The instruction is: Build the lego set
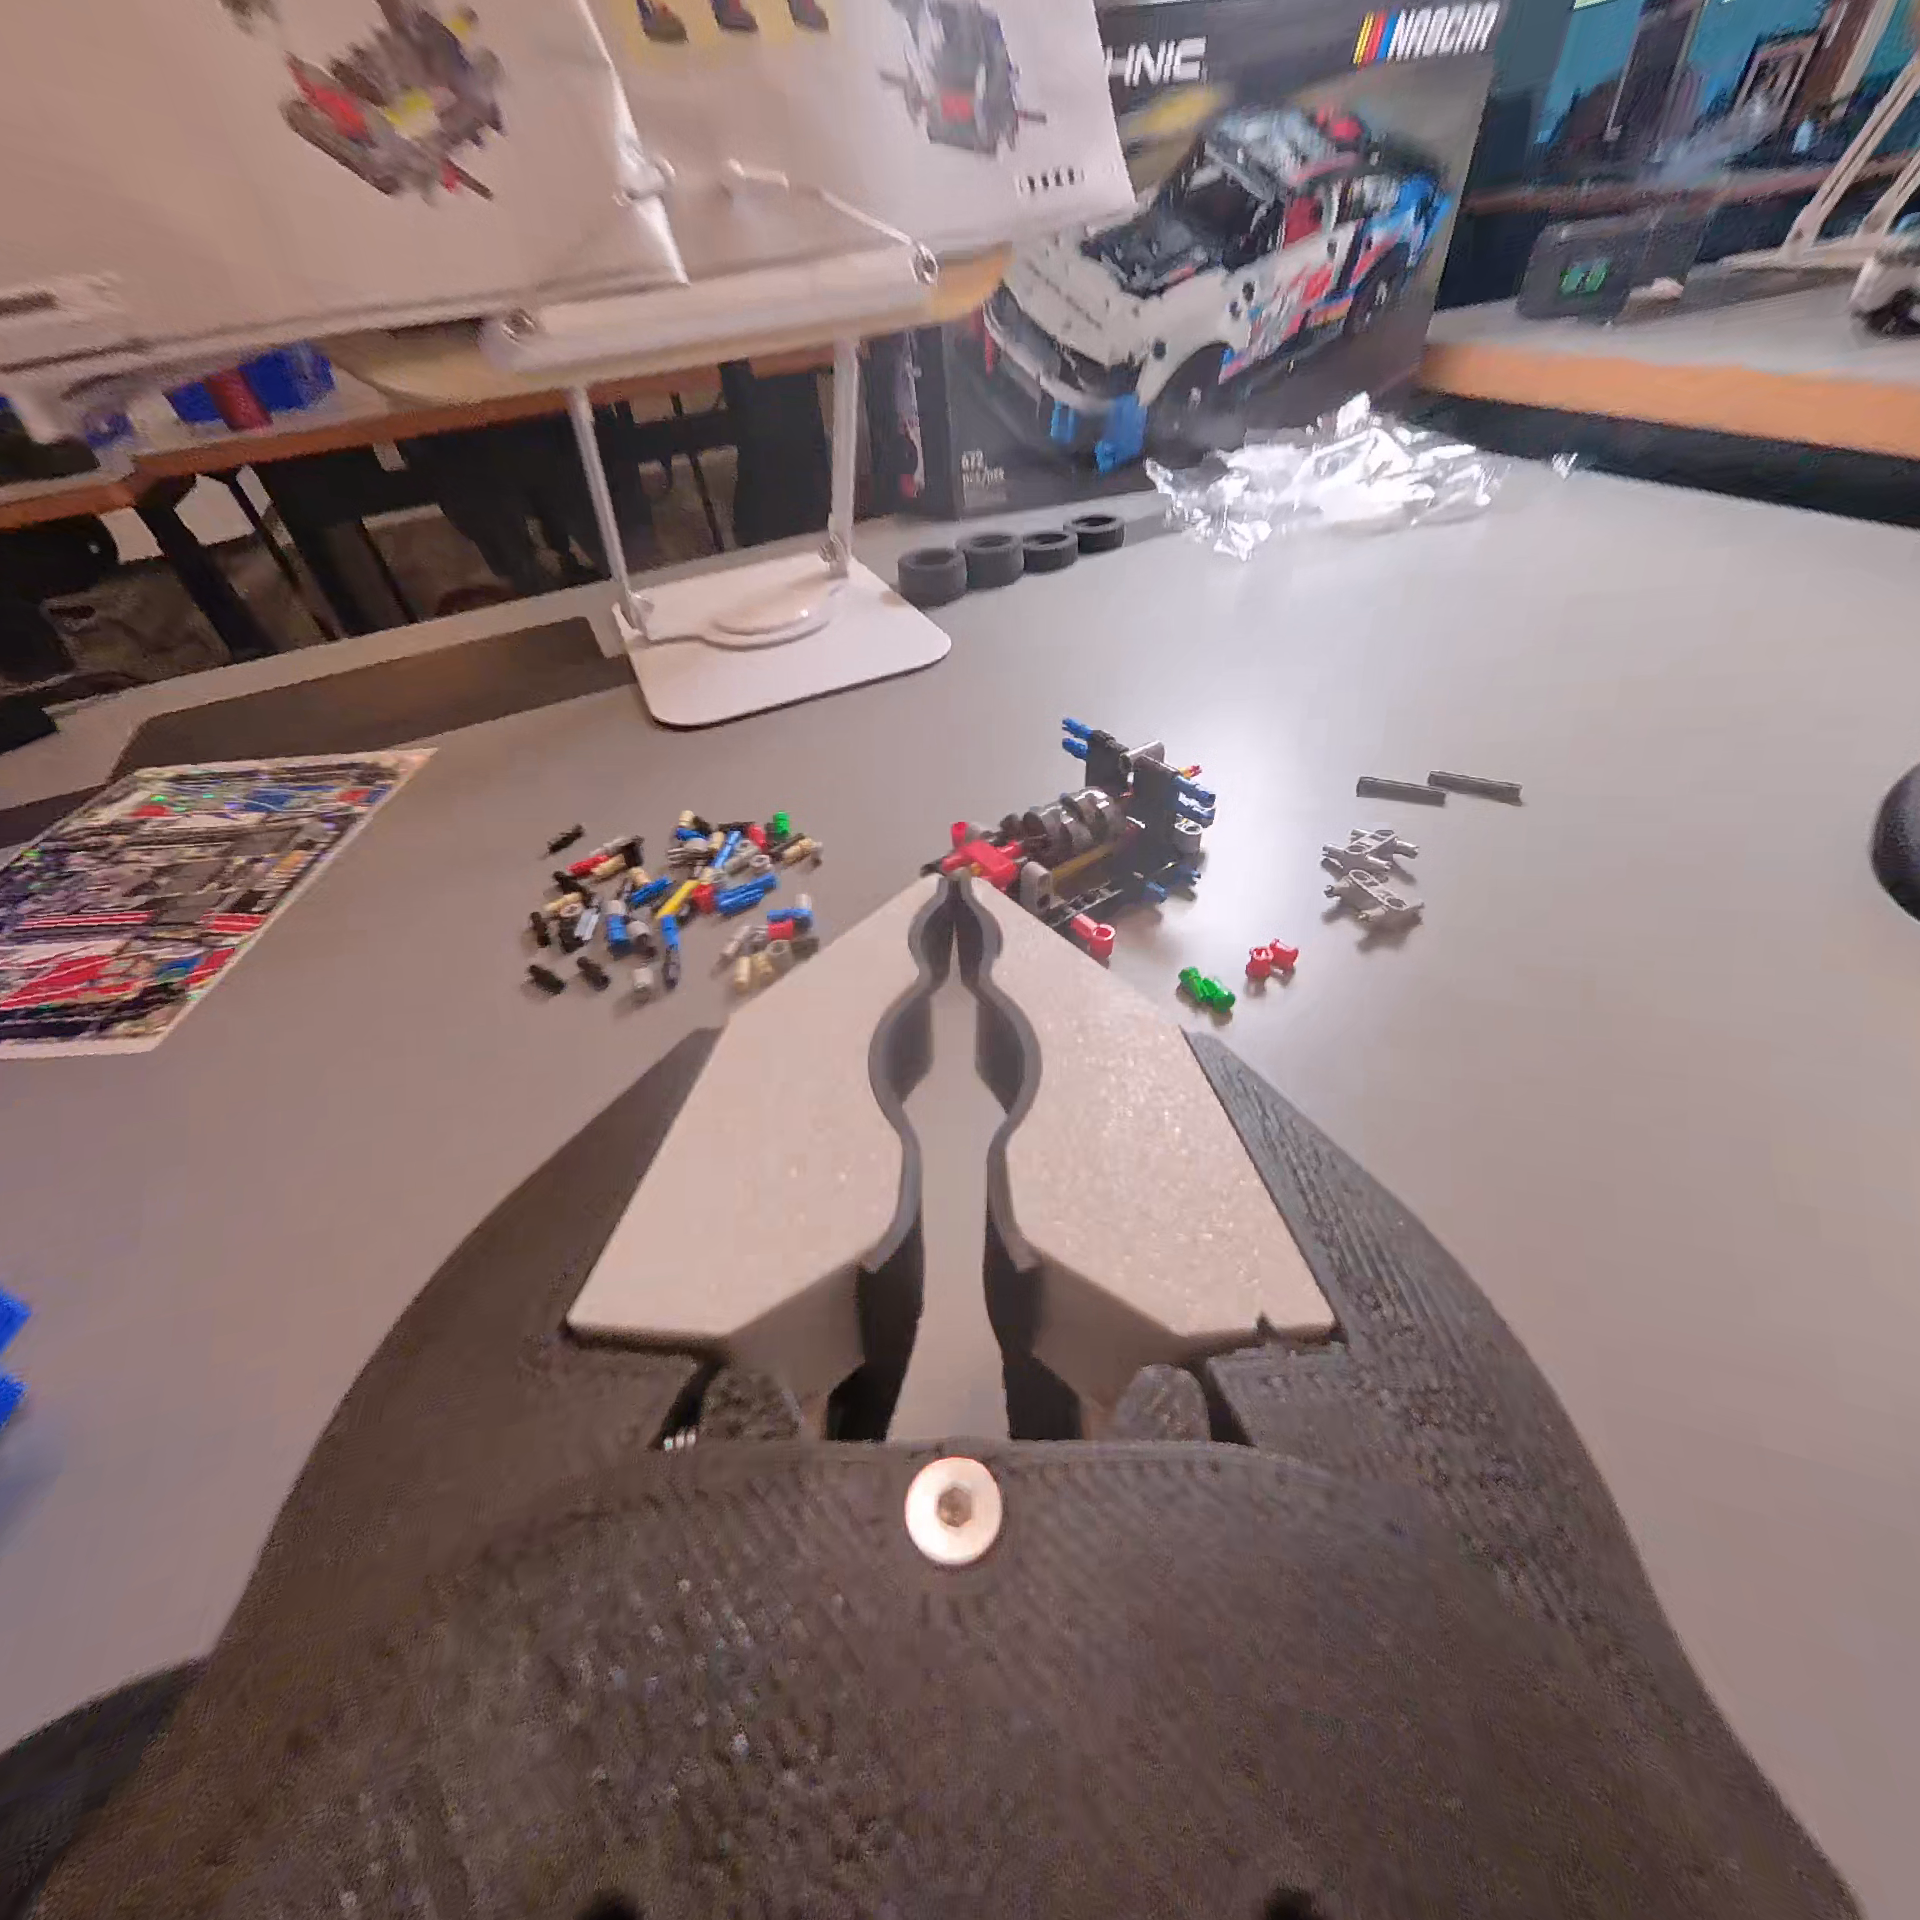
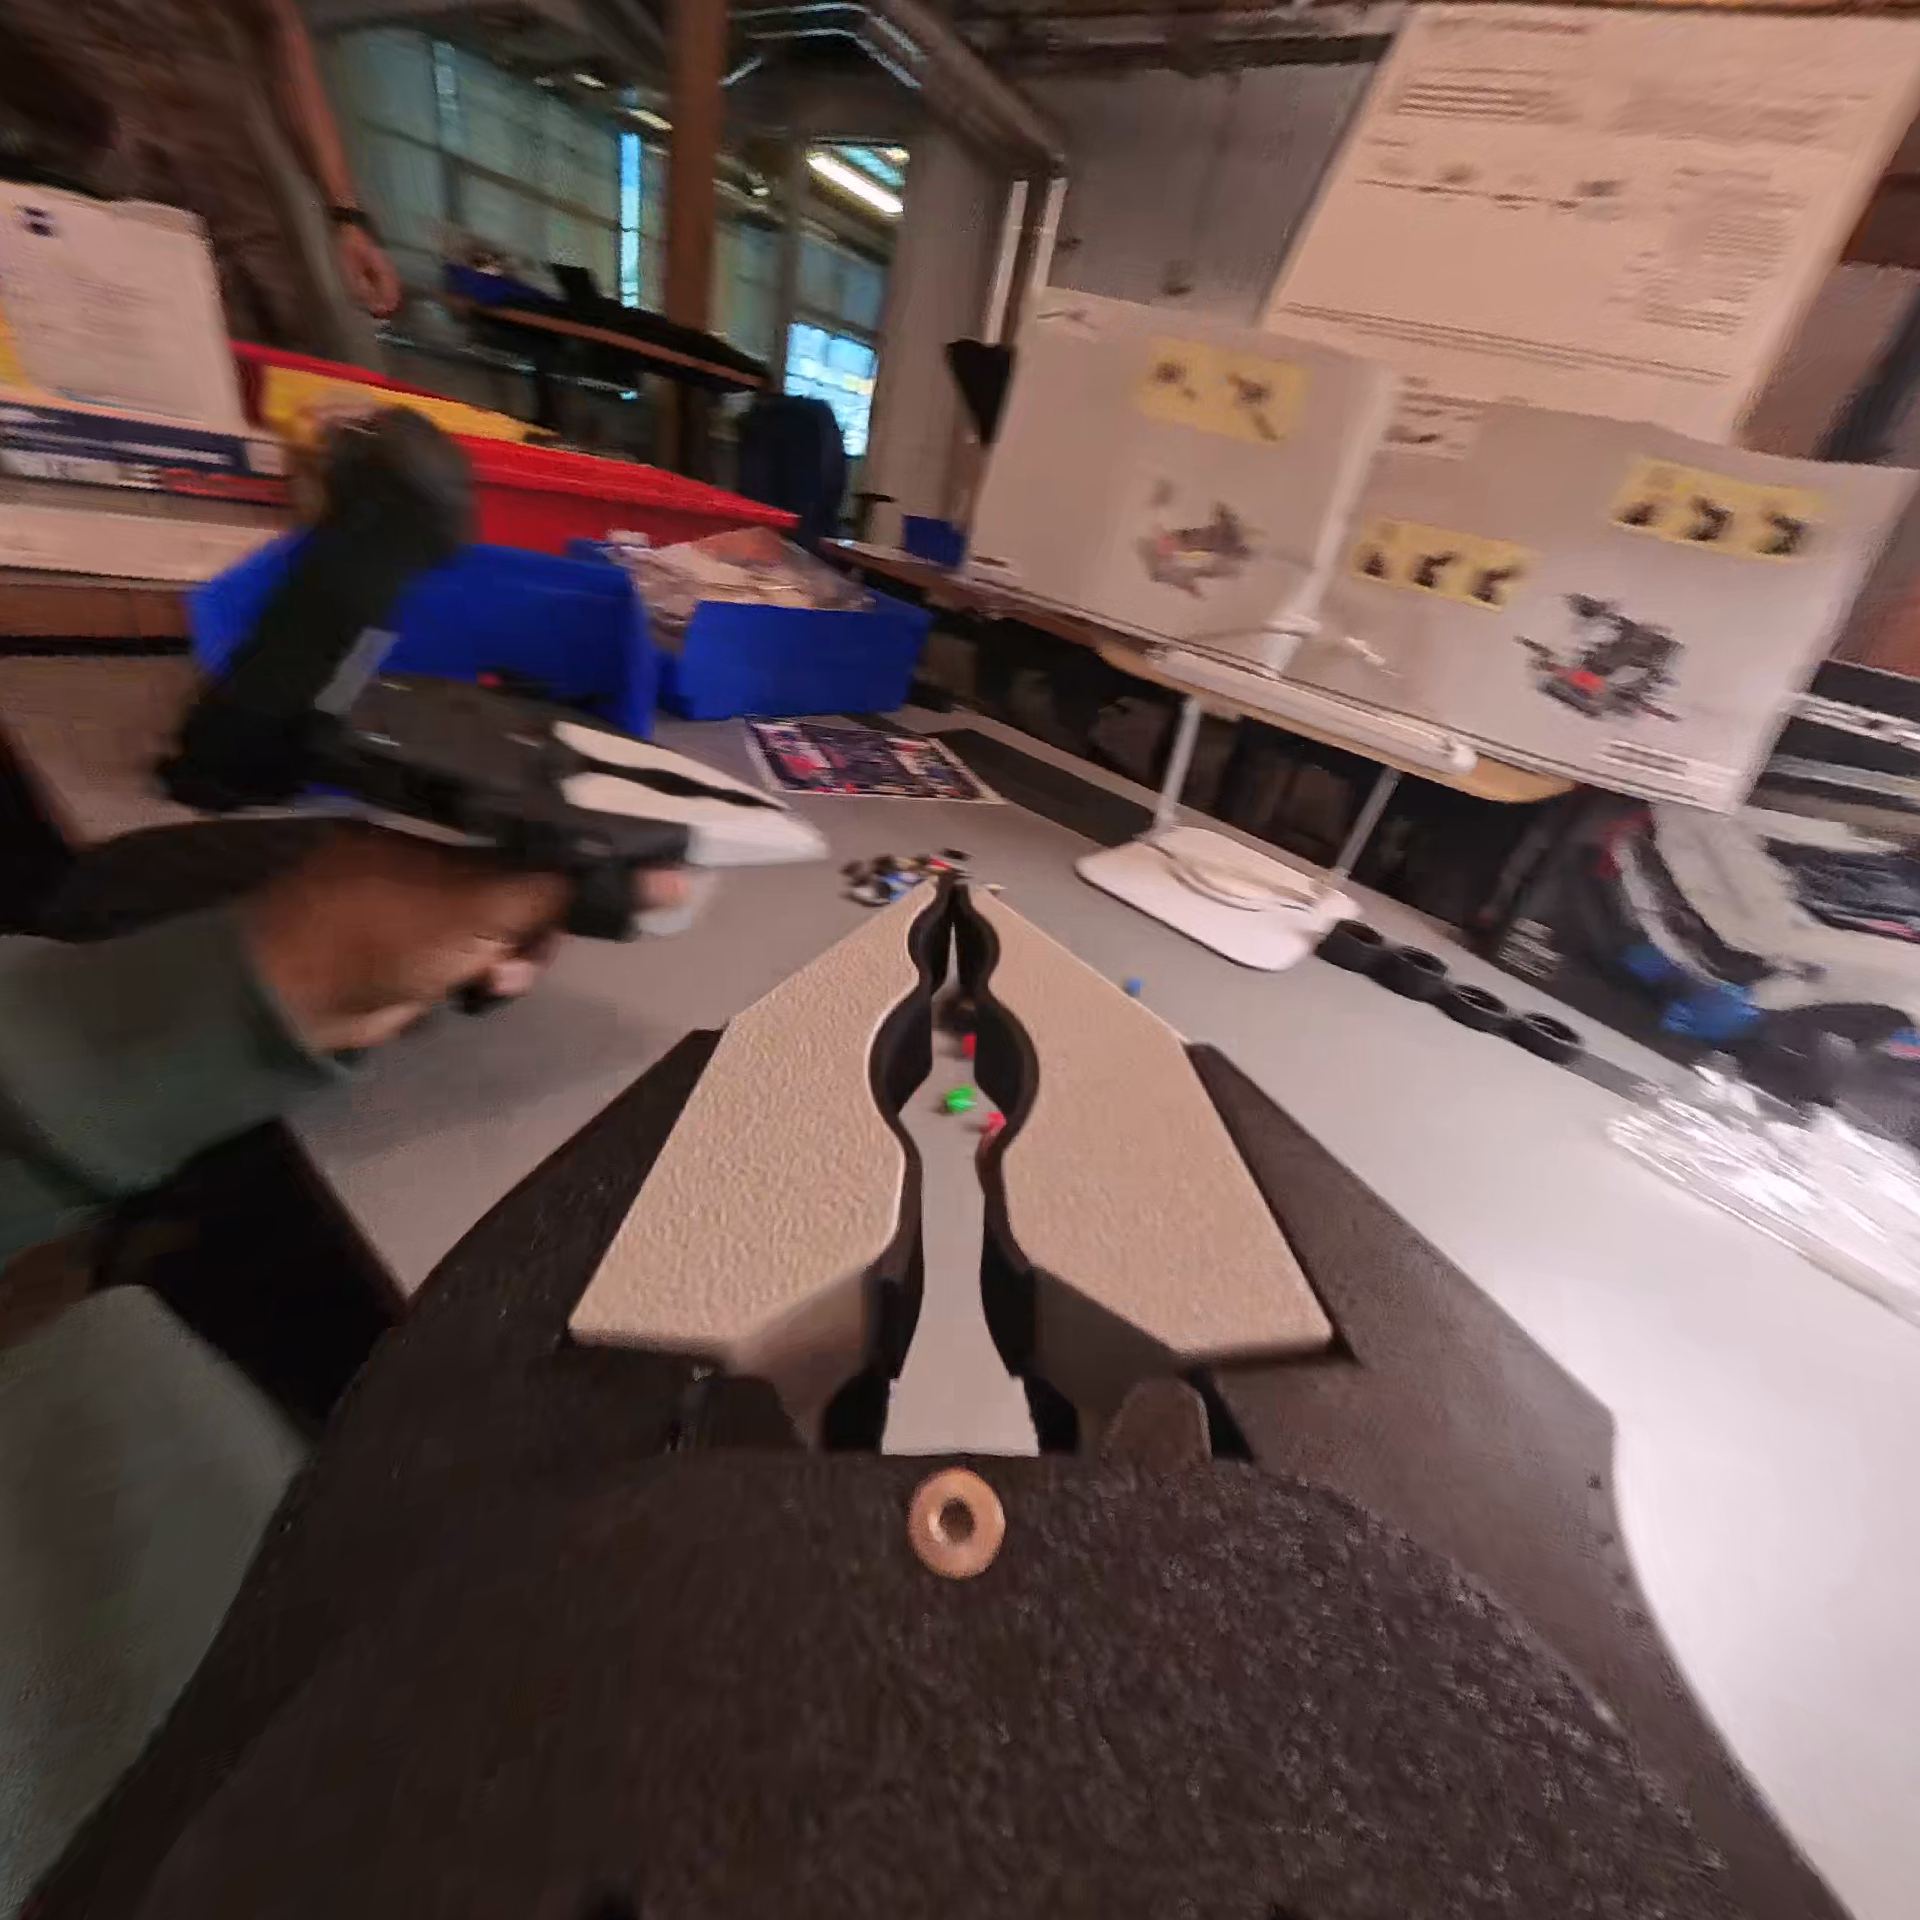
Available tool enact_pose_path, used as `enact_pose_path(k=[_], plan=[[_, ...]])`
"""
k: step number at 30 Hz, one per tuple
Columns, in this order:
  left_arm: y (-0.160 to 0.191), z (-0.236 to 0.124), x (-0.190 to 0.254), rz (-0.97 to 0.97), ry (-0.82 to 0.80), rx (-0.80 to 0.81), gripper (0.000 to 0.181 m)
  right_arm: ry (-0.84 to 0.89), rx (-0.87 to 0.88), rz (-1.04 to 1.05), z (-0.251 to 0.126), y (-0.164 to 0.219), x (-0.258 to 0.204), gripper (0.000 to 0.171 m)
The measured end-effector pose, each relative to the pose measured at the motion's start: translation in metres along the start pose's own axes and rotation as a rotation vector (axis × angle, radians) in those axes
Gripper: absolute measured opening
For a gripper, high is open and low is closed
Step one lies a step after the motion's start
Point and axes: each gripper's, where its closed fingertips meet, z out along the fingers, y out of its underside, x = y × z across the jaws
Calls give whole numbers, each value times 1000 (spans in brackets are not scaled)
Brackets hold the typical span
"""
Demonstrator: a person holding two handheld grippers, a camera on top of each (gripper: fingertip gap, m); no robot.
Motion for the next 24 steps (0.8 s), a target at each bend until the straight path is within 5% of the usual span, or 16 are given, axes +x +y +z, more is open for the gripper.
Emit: enact_pose_path(k=[8, 24], plan=[[-17, 59, 3, 155, -124, -73, 0, -239, -65, -44, 61, -24, -107, 0], [-10, 66, -6, 330, -276, -110, 0, -256, -143, -34, 80, 4, -120, 0]])
